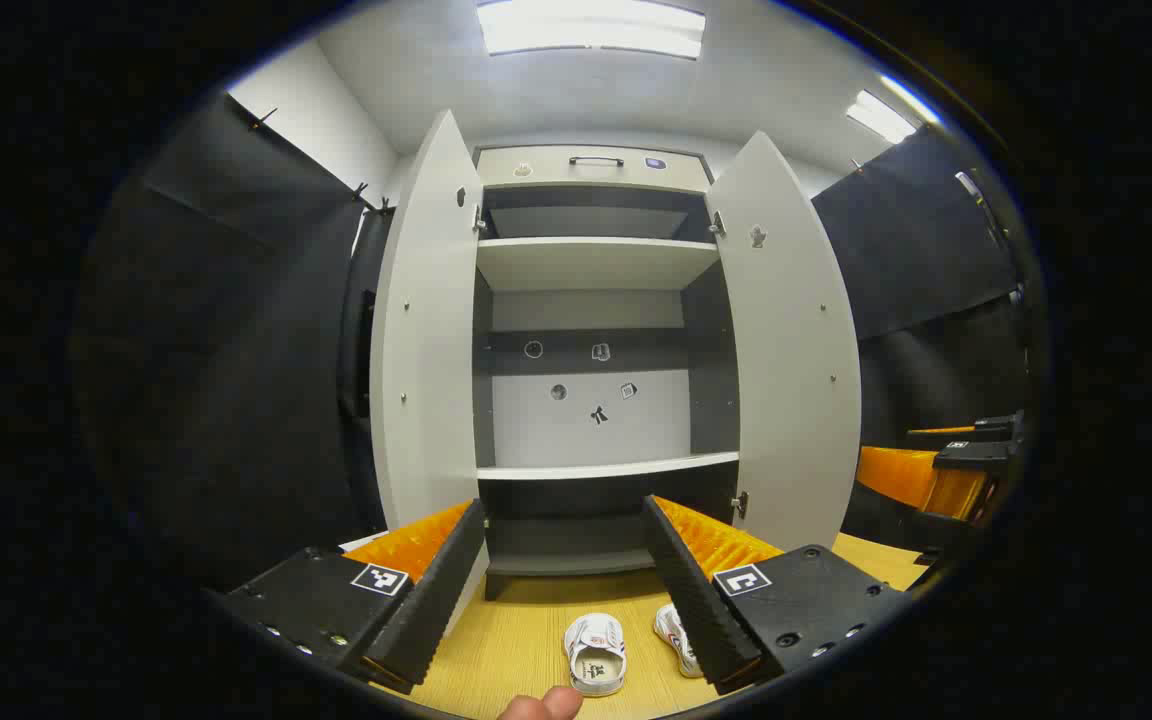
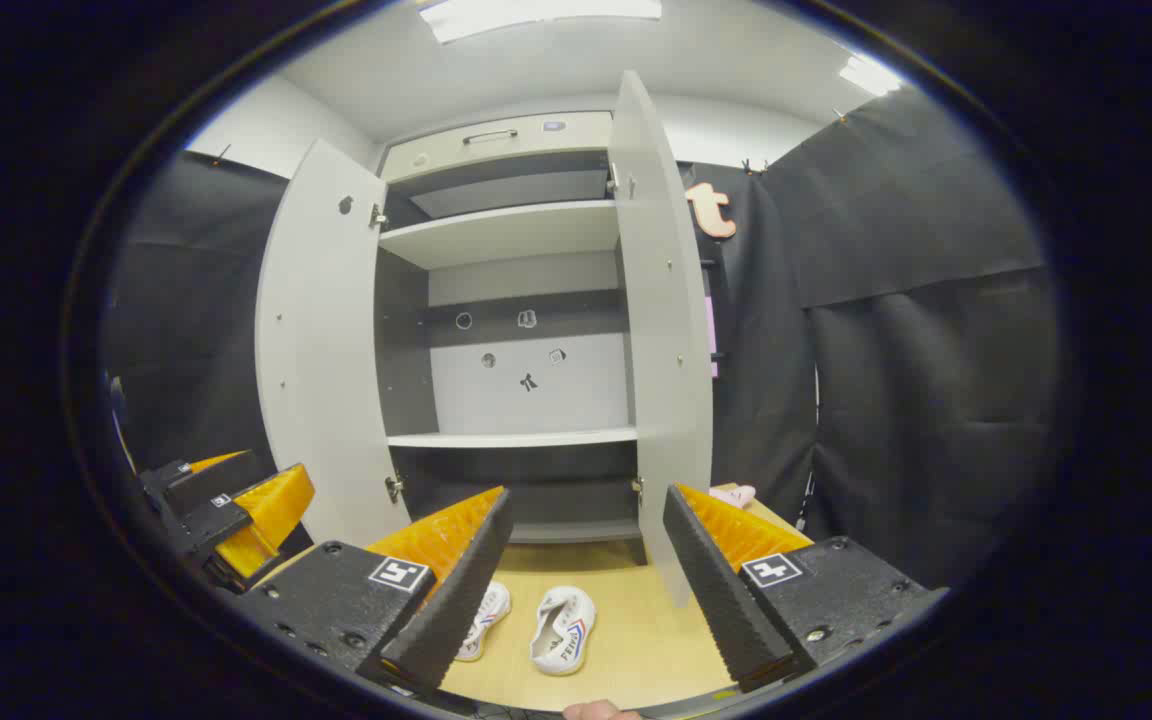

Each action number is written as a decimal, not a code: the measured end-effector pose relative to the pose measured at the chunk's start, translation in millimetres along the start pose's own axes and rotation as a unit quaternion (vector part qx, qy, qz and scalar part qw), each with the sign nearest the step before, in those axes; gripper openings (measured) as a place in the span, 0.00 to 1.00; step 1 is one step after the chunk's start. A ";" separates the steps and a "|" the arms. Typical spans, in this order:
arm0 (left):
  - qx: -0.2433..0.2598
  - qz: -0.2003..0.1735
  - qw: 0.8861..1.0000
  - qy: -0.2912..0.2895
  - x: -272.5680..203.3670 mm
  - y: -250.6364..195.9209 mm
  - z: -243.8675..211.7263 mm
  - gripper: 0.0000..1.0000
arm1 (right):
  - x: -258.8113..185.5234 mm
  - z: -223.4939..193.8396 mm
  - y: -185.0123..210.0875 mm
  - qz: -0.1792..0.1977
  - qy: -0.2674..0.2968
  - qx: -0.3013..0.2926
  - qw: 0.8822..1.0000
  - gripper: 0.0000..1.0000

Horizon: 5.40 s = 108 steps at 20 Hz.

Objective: Grab one shoe with the right hand and put it into the shoe cabinet, grab the other shoe with the left hand and put it into the shoe cabinet; then close the right door with the right hand and the left door with the left hand.

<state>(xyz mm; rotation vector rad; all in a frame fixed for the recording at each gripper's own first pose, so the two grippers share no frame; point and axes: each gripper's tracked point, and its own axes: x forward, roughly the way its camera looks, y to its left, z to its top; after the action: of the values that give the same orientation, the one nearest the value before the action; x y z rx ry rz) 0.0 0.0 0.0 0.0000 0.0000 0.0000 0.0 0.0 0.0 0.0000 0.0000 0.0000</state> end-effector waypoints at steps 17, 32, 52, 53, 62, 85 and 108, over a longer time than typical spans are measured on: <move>-0.017 0.000 1.000 -0.006 4.5 8.6 -1.8 0.95 | 3.3 -4.4 3.0 -0.006 0.002 -0.009 1.000 0.99; -0.014 0.021 1.000 -0.008 -0.1 27.6 2.3 0.95 | 30.5 -22.0 23.7 0.017 0.015 -0.015 1.000 0.99; -0.008 0.026 1.000 -0.002 -2.3 40.8 -19.5 0.95 | 135.5 -278.6 79.9 0.094 0.266 -0.039 0.958 0.95; -0.009 0.028 1.000 0.002 -0.7 42.9 -22.9 0.95 | 138.8 -287.1 78.2 0.092 0.275 -0.042 0.956 0.91; -0.024 0.052 0.998 0.031 5.7 67.0 -49.1 0.95 | 168.5 -353.6 72.9 0.077 0.345 -0.014 0.935 0.72; -0.030 0.044 0.997 0.056 5.7 54.0 -75.7 0.95 | 174.1 -235.9 48.2 0.059 0.175 -0.101 0.978 0.04; -0.018 0.017 0.998 0.056 -3.2 30.3 -83.9 0.95 | 384.7 26.5 86.1 0.051 0.170 -0.125 0.976 0.04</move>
<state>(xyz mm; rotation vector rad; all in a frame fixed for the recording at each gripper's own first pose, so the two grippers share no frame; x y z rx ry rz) -3.2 30.3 -83.9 -0.0366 0.1112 0.0334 384.7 86.1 26.5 -0.2523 0.3425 0.1021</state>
